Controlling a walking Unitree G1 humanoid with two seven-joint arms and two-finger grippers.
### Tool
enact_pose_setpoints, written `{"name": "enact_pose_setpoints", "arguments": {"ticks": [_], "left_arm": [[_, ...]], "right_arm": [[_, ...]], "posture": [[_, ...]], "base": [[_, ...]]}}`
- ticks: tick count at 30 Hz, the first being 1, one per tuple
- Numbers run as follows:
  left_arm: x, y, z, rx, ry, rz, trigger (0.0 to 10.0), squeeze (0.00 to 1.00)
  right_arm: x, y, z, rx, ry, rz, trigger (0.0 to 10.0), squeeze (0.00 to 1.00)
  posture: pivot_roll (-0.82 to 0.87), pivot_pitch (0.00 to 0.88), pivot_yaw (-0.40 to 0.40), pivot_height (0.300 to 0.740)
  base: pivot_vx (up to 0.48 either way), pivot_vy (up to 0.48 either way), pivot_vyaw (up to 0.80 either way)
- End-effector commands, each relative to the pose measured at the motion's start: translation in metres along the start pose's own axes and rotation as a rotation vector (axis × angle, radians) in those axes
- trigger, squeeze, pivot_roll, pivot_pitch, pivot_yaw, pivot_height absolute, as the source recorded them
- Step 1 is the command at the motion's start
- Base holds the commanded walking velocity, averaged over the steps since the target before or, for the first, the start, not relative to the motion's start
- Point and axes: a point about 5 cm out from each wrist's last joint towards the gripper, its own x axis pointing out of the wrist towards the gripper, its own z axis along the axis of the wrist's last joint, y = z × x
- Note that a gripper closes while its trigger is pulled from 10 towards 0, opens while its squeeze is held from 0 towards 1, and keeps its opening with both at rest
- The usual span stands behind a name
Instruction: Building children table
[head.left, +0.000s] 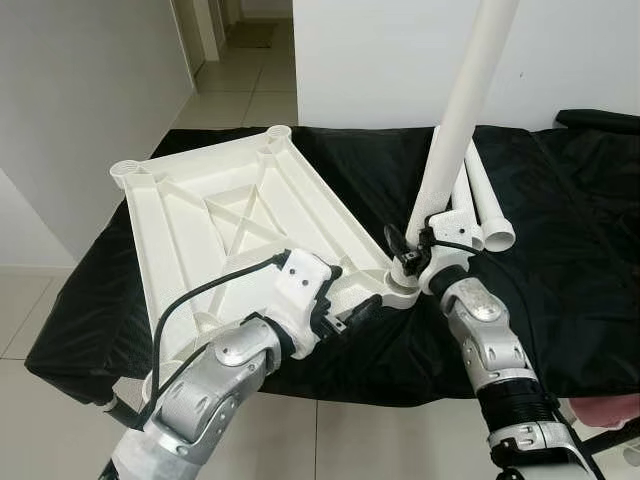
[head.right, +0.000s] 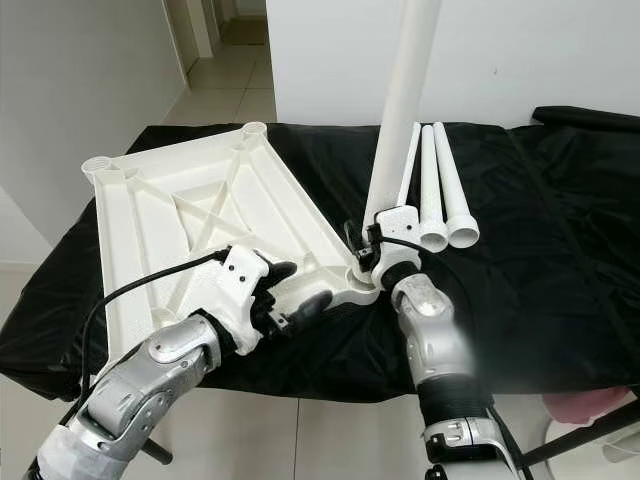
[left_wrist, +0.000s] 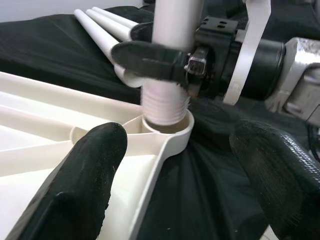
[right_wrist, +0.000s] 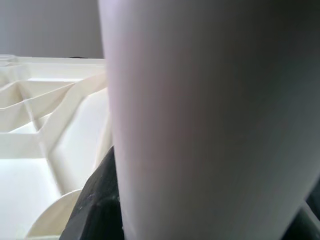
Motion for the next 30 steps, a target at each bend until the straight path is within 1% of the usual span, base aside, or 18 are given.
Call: {"name": "enact_pose_setpoints", "arguments": {"ticks": [1, 3, 4, 6, 10, 13, 18, 21, 22, 23, 30], "left_arm": [[-0.003, -0.009, 0.000, 0.001, 0.006, -0.166, 10.0, 0.00], [-0.003, -0.009, 0.001, -0.004, 0.009, -0.168, 10.0, 0.00], [-0.004, -0.010, 0.000, -0.005, 0.017, -0.175, 10.0, 0.00], [-0.005, -0.010, -0.001, -0.003, 0.022, -0.177, 10.0, 0.00], [-0.005, -0.009, -0.001, -0.003, 0.024, -0.175, 10.0, 0.00], [-0.005, -0.007, 0.000, -0.005, 0.024, -0.173, 10.0, 0.00], [-0.004, -0.007, 0.000, -0.006, 0.025, -0.178, 10.0, 0.00], [-0.004, -0.007, 0.001, -0.005, 0.025, -0.179, 10.0, 0.00], [-0.003, -0.007, 0.001, -0.004, 0.024, -0.177, 10.0, 0.00], [-0.003, -0.007, 0.001, -0.004, 0.024, -0.177, 10.0, 0.00], [-0.003, -0.007, 0.002, -0.007, 0.020, -0.171, 10.0, 0.00]], "right_arm": [[-0.004, 0.007, -0.014, 0.006, 0.057, 0.031, 10.0, 0.00], [-0.006, 0.010, -0.017, -0.010, 0.058, 0.054, 10.0, 0.00], [-0.013, 0.013, -0.023, -0.031, 0.066, 0.082, 10.0, 0.00], [-0.020, 0.011, -0.027, -0.037, 0.075, 0.084, 10.0, 0.00], [-0.025, 0.008, -0.030, -0.035, 0.084, 0.074, 10.0, 0.00], [-0.034, 0.001, -0.038, -0.058, 0.108, 0.074, 10.0, 0.00], [-0.034, -0.004, -0.039, -0.071, 0.115, 0.085, 10.0, 0.00], [-0.030, -0.004, -0.038, -0.063, 0.114, 0.107, 10.0, 0.00], [-0.025, -0.007, -0.038, -0.005, 0.112, 0.099, 10.0, 0.00], [-0.024, -0.008, -0.038, 0.014, 0.111, 0.093, 10.0, 0.00], [-0.020, -0.009, -0.038, 0.043, 0.123, 0.090, 10.0, 0.00]], "posture": [[0.00, 0.014, 0.061, 0.740], [-0.01, 0.012, 0.066, 0.740], [-0.01, 0.013, 0.067, 0.740], [-0.01, 0.011, 0.067, 0.740], [-0.01, 0.010, 0.070, 0.740], [-0.02, 0.009, 0.072, 0.740], [-0.02, 0.011, 0.079, 0.740], [-0.02, 0.009, 0.082, 0.740], [-0.02, 0.013, 0.081, 0.740], [-0.02, 0.015, 0.078, 0.740], [-0.01, 0.016, 0.073, 0.740]], "base": [[0.000, 0.000, 0.00], [0.000, 0.000, 0.00], [0.000, 0.000, 0.00], [0.000, 0.000, 0.00], [0.000, 0.000, 0.00], [0.000, 0.000, 0.00], [0.000, 0.000, 0.00], [0.000, 0.000, 0.00], [0.000, 0.000, 0.00], [0.000, 0.000, 0.00], [0.000, 0.000, 0.00]]}}
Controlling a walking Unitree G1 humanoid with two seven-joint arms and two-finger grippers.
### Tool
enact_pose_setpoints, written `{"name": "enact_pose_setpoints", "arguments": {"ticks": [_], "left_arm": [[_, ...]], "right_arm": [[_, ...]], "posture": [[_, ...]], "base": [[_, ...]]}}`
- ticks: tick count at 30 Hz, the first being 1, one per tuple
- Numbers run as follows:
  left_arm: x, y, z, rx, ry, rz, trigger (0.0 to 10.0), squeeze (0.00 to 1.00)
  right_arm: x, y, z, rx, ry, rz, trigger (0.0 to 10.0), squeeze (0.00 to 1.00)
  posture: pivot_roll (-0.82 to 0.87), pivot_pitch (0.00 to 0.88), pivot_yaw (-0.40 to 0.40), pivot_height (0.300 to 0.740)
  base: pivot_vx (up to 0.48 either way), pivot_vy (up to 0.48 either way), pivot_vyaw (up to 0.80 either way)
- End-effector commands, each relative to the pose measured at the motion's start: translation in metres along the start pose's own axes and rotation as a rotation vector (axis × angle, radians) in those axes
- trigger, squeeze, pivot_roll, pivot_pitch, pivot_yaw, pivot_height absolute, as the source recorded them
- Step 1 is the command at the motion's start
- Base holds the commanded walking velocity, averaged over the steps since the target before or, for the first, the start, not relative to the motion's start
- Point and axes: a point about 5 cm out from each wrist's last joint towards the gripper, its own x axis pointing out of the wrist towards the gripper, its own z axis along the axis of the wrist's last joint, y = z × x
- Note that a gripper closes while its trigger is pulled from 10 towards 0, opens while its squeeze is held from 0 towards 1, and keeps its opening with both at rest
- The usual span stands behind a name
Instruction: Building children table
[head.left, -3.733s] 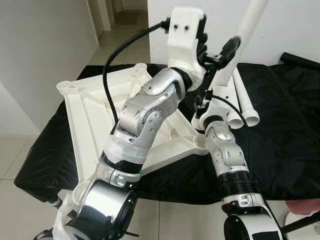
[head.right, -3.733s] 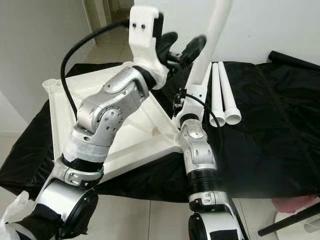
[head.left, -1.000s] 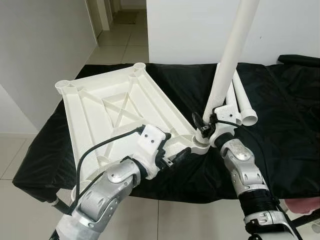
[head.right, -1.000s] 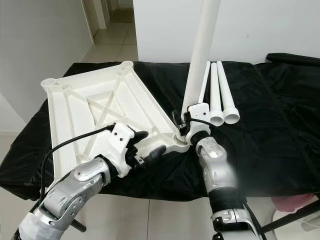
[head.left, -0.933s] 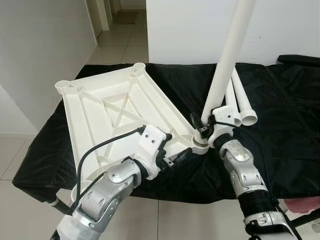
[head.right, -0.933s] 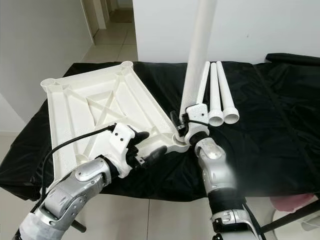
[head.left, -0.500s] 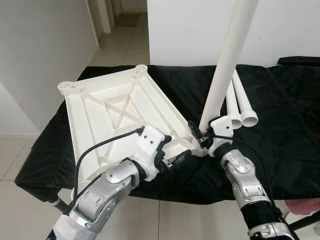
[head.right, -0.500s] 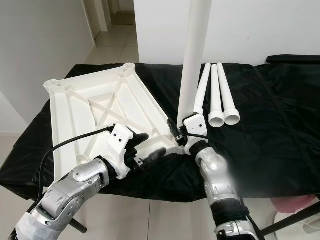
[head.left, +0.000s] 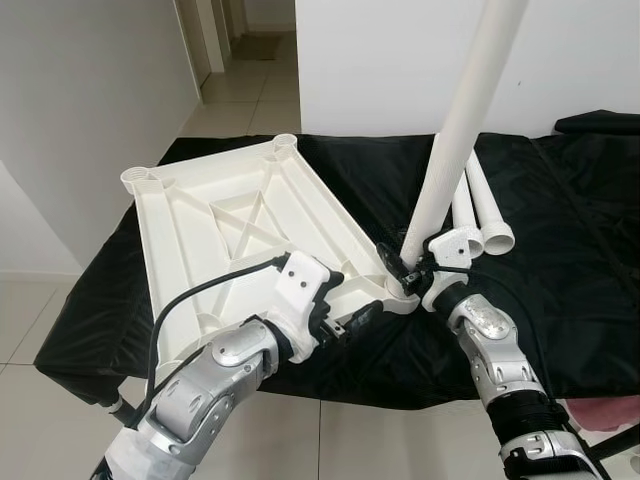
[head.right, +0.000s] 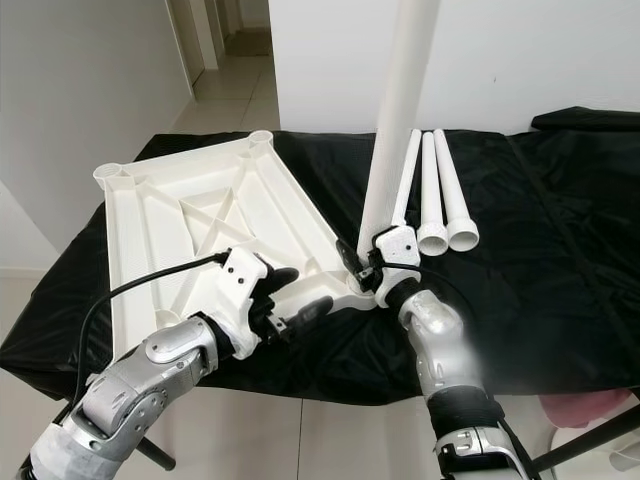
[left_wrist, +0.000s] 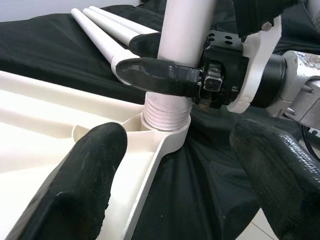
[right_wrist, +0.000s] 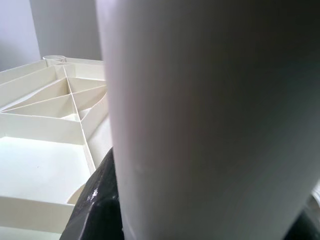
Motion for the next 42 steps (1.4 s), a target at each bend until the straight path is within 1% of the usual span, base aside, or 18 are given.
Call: {"name": "enact_pose_setpoints", "arguments": {"ticks": [1, 2, 6, 8, 10, 20, 25, 27, 29, 30, 31, 33, 34, 36, 39, 40, 41, 42], "left_arm": [[0.000, -0.007, 0.002, 0.010, 0.000, -0.139, 10.0, 0.00], [0.000, -0.006, 0.003, 0.011, -0.002, -0.134, 10.0, 0.00], [0.000, -0.005, 0.003, 0.011, -0.008, -0.121, 10.0, 0.00], [0.000, -0.005, 0.004, 0.009, -0.011, -0.114, 10.0, 0.00], [-0.001, -0.006, 0.004, 0.009, -0.012, -0.115, 10.0, 0.00], [-0.001, -0.006, 0.004, 0.009, -0.011, -0.115, 10.0, 0.00], [-0.001, -0.004, 0.004, 0.009, -0.011, -0.104, 10.0, 0.00], [-0.001, -0.004, 0.004, 0.009, -0.011, -0.104, 10.0, 0.00], [-0.001, -0.004, 0.004, 0.008, -0.013, -0.100, 10.0, 0.00], [-0.001, -0.003, 0.004, 0.006, -0.013, -0.096, 10.0, 0.00], [-0.001, -0.003, 0.004, 0.005, -0.014, -0.091, 10.0, 0.00], [-0.001, -0.003, 0.004, 0.005, -0.014, -0.091, 10.0, 0.00], [-0.001, -0.003, 0.003, 0.005, -0.013, -0.088, 10.0, 0.00], [-0.001, -0.003, 0.002, 0.005, -0.012, -0.086, 10.0, 0.00], [-0.001, -0.003, 0.002, 0.005, -0.013, -0.085, 10.0, 0.00], [0.000, -0.003, 0.001, 0.003, -0.012, -0.085, 10.0, 0.00], [0.000, -0.003, 0.001, 0.003, -0.012, -0.085, 10.0, 0.00], [0.000, -0.002, 0.001, -0.001, -0.011, -0.082, 10.0, 0.00]], "right_arm": [[-0.006, -0.001, -0.020, 0.061, 0.103, -0.018, 10.0, 0.00], [-0.004, -0.001, -0.020, 0.088, 0.108, -0.029, 10.0, 0.00], [0.000, -0.003, -0.022, 0.118, 0.145, -0.048, 10.0, 0.00], [0.004, -0.005, -0.025, 0.148, 0.190, -0.052, 10.0, 0.00], [0.005, -0.005, -0.026, 0.156, 0.199, -0.056, 10.0, 0.00], [0.009, -0.007, -0.026, 0.181, 0.216, -0.088, 10.0, 0.00], [0.011, 0.000, -0.022, 0.186, 0.172, -0.116, 10.0, 0.00], [0.011, 0.000, -0.022, 0.186, 0.172, -0.116, 10.0, 0.00], [0.012, 0.004, -0.020, 0.199, 0.155, -0.139, 10.0, 0.00], [0.013, 0.007, -0.018, 0.210, 0.134, -0.183, 10.0, 0.00], [0.013, 0.009, -0.016, 0.250, 0.109, -0.264, 10.0, 0.00], [0.013, 0.009, -0.016, 0.250, 0.109, -0.264, 10.0, 0.00], [0.014, 0.013, -0.015, 0.290, 0.100, -0.319, 10.0, 0.00], [0.016, 0.025, -0.011, 0.341, 0.078, -0.405, 10.0, 0.00], [0.017, 0.029, -0.009, 0.355, 0.072, -0.422, 10.0, 0.00], [0.019, 0.036, -0.007, 0.359, 0.063, -0.448, 10.0, 0.00], [0.019, 0.036, -0.007, 0.359, 0.063, -0.448, 10.0, 0.00], [0.022, 0.041, -0.005, 0.369, 0.066, -0.492, 10.0, 0.00]], "posture": [[-0.01, 0.015, 0.063, 0.740], [0.00, 0.016, 0.059, 0.740], [0.00, 0.015, 0.053, 0.740], [0.00, 0.015, 0.051, 0.740], [0.00, 0.015, 0.051, 0.740], [0.00, 0.019, 0.048, 0.740], [0.01, 0.019, 0.048, 0.740], [0.01, 0.019, 0.048, 0.740], [0.01, 0.019, 0.046, 0.740], [0.01, 0.019, 0.046, 0.740], [0.01, 0.019, 0.046, 0.740], [0.01, 0.019, 0.046, 0.740], [0.01, 0.011, 0.039, 0.740], [0.01, 0.011, 0.039, 0.740], [0.01, 0.011, 0.039, 0.740], [0.00, 0.010, 0.038, 0.740], [0.00, 0.010, 0.038, 0.740], [0.00, 0.010, 0.038, 0.740]], "base": [[0.000, 0.000, 0.00], [0.000, 0.000, 0.00], [0.000, 0.000, 0.00], [0.000, 0.000, 0.00], [0.000, 0.000, 0.00], [0.000, 0.000, 0.00], [0.000, 0.000, 0.00], [0.000, 0.000, 0.00], [0.000, 0.000, 0.00], [0.000, 0.000, 0.00], [0.000, 0.000, 0.00], [0.000, 0.000, 0.00], [0.000, 0.000, 0.00], [0.000, 0.000, 0.00], [0.000, 0.000, 0.00], [0.000, 0.000, 0.00], [0.000, 0.000, 0.00], [0.000, 0.000, 0.00]]}}
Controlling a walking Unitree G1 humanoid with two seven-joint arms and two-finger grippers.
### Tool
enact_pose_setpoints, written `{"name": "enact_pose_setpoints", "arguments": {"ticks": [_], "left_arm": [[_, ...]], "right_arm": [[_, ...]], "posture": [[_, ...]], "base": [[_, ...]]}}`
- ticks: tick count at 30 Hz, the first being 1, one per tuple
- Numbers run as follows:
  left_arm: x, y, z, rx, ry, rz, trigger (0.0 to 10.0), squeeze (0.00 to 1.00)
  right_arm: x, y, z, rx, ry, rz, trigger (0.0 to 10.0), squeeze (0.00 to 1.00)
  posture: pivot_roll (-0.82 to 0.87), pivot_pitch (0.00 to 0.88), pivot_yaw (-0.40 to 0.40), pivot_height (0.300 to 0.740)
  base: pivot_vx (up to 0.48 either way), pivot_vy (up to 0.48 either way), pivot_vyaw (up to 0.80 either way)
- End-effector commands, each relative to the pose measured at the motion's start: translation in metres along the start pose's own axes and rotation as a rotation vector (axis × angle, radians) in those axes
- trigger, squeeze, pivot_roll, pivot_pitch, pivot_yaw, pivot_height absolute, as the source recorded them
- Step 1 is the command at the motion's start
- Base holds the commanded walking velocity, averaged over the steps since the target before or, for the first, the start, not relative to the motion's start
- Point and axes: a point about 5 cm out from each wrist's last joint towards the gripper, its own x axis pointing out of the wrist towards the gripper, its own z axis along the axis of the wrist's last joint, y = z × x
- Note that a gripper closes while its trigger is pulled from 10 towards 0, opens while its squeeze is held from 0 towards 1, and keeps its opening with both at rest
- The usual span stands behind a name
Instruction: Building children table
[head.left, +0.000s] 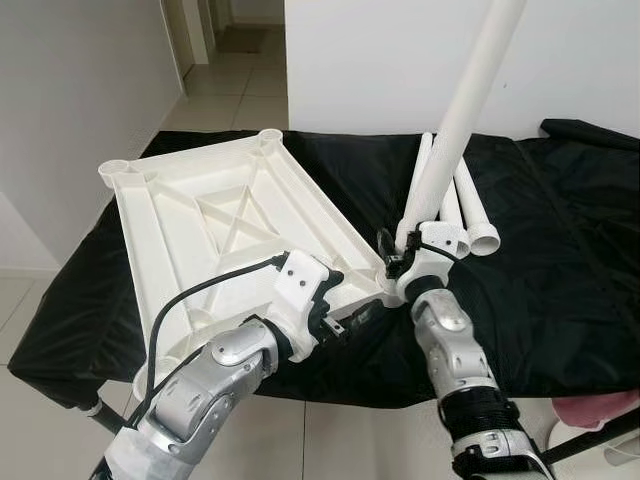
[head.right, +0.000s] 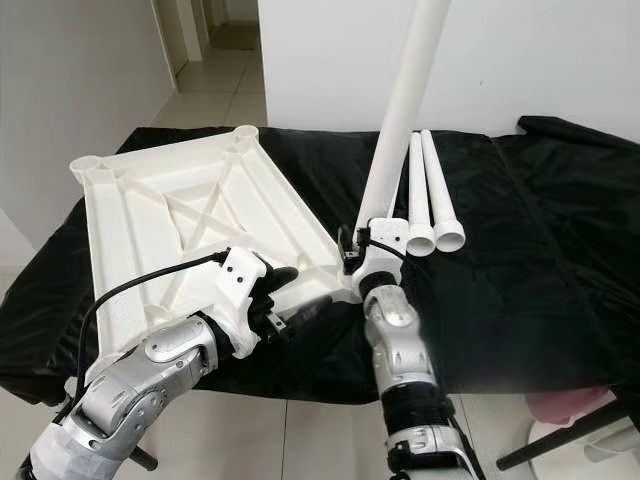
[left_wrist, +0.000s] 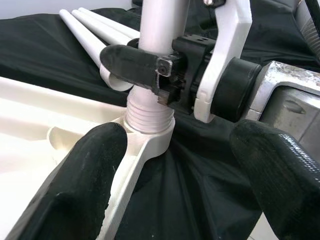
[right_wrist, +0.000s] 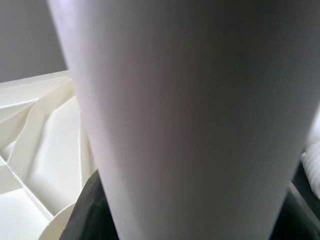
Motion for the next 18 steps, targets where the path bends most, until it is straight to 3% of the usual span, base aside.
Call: {"name": "enact_pose_setpoints", "arguments": {"ticks": [1, 6, 18], "left_arm": [[0.000, -0.003, 0.000, 0.006, -0.003, -0.084, 10.0, 0.00], [0.001, -0.007, -0.003, -0.010, 0.003, -0.100, 10.0, 0.00], [0.003, -0.005, -0.002, -0.006, 0.000, -0.098, 10.0, 0.00]], "right_arm": [[-0.005, 0.004, -0.015, 0.092, 0.075, -0.076, 10.0, 0.00], [-0.002, 0.017, -0.012, 0.113, 0.074, -0.166, 10.0, 0.00], [0.000, 0.013, -0.003, -0.013, 0.025, -0.137, 10.0, 0.00]], "posture": [[0.00, 0.010, 0.038, 0.740], [0.00, 0.000, 0.034, 0.740], [0.00, 0.000, 0.023, 0.740]], "base": [[0.000, 0.000, 0.00], [0.000, 0.000, 0.00], [0.000, 0.000, 0.00]]}}
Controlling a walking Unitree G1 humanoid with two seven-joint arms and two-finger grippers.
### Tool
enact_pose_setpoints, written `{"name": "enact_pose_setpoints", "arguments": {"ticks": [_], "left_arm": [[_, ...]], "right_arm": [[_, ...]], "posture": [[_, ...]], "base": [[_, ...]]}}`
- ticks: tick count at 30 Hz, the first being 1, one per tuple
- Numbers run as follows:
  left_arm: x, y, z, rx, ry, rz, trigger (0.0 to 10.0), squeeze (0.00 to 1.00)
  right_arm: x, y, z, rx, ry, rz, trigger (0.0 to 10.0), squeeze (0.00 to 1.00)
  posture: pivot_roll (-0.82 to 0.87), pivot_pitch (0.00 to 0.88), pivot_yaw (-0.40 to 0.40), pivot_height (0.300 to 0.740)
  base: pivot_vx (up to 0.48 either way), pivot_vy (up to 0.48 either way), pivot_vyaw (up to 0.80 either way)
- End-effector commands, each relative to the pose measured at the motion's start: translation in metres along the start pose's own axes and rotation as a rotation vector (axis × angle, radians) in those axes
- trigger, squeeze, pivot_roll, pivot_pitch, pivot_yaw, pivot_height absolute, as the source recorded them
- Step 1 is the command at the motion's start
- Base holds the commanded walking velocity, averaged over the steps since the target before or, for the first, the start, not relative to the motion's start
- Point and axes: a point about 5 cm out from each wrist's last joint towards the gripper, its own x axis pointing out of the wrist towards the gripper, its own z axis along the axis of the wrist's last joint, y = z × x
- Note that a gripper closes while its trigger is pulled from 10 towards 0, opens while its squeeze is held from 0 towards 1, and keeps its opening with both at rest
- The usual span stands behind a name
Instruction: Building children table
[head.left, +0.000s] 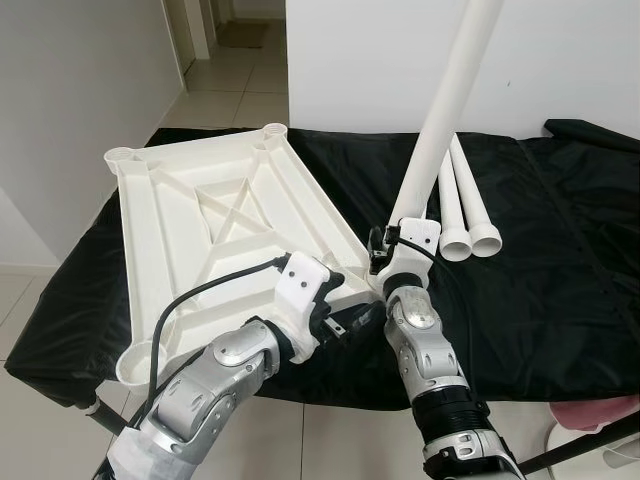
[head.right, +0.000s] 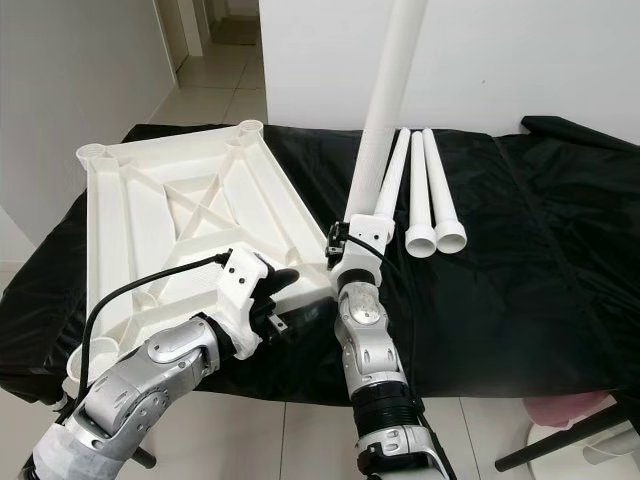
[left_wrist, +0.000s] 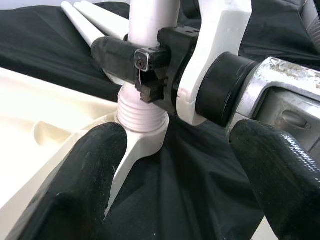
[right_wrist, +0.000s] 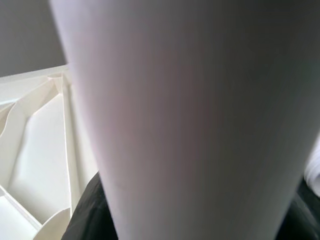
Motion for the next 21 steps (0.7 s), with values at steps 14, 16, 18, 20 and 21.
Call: {"name": "enact_pose_setpoints", "arguments": {"ticks": [14, 16, 18, 20, 21], "left_arm": [[0.001, -0.001, 0.002, 0.016, -0.012, -0.075, 10.0, 0.00], [0.000, 0.000, 0.002, 0.016, -0.013, -0.070, 10.0, 0.00], [0.000, 0.000, 0.002, 0.016, -0.013, -0.070, 10.0, 0.00], [0.000, 0.000, 0.002, 0.015, -0.011, -0.070, 10.0, 0.00], [0.000, -0.001, 0.001, 0.018, -0.008, -0.075, 10.0, 0.00]], "right_arm": [[0.005, -0.007, 0.014, -0.008, -0.042, 0.208, 10.0, 0.00], [0.005, -0.008, 0.017, -0.015, -0.056, 0.275, 10.0, 0.00], [0.005, -0.008, 0.017, -0.015, -0.056, 0.275, 10.0, 0.00], [0.004, -0.011, 0.019, -0.030, -0.061, 0.356, 10.0, 0.00], [0.004, -0.014, 0.020, -0.052, -0.058, 0.433, 10.0, 0.00]], "posture": [[0.01, 0.000, 0.013, 0.740], [0.01, 0.000, 0.013, 0.740], [0.01, 0.000, 0.013, 0.740], [0.00, 0.000, 0.013, 0.740], [0.00, 0.000, 0.014, 0.740]], "base": [[0.000, 0.000, 0.00], [0.000, 0.000, 0.00], [0.000, 0.000, 0.00], [0.000, 0.000, 0.00], [0.000, 0.000, 0.00]]}}
